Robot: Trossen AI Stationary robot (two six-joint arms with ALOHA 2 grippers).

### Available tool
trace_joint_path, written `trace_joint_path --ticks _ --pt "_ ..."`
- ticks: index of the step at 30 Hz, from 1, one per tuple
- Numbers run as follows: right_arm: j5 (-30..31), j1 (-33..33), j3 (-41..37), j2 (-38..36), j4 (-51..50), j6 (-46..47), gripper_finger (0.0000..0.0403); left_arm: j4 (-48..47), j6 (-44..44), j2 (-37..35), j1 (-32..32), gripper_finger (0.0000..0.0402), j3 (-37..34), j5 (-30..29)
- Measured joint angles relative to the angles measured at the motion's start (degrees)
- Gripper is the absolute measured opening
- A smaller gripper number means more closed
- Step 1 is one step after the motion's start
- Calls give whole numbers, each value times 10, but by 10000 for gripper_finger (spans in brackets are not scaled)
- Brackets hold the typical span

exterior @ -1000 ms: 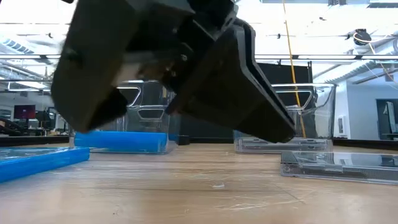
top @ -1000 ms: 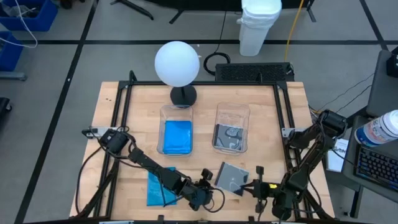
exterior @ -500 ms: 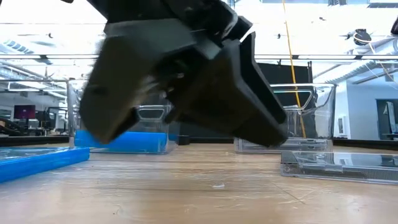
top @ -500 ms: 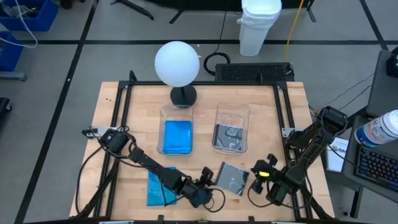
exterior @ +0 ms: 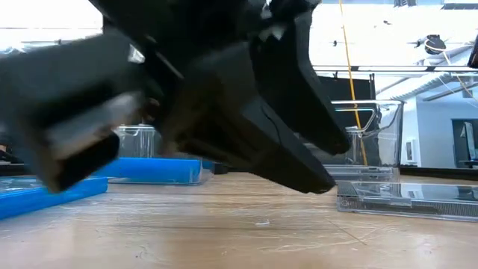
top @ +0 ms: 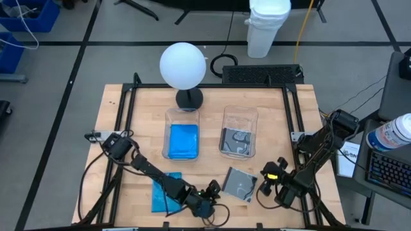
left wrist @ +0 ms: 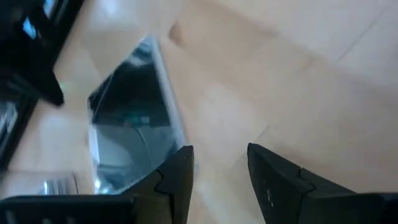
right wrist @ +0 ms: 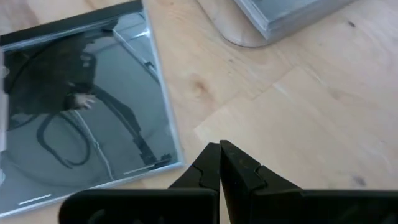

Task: Pick & place jewel cases by type
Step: Put the black CD case into the right transparent bin

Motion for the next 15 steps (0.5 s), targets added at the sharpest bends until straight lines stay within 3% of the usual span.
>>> trace_joint_path --ticks 6,15 --pt "-13 -2 -27 0 38 2 0 34 14 10 8 157 0 17" --pt "1 -25 -112 -2 240 -57 0 76 28 47 29 157 3 18"
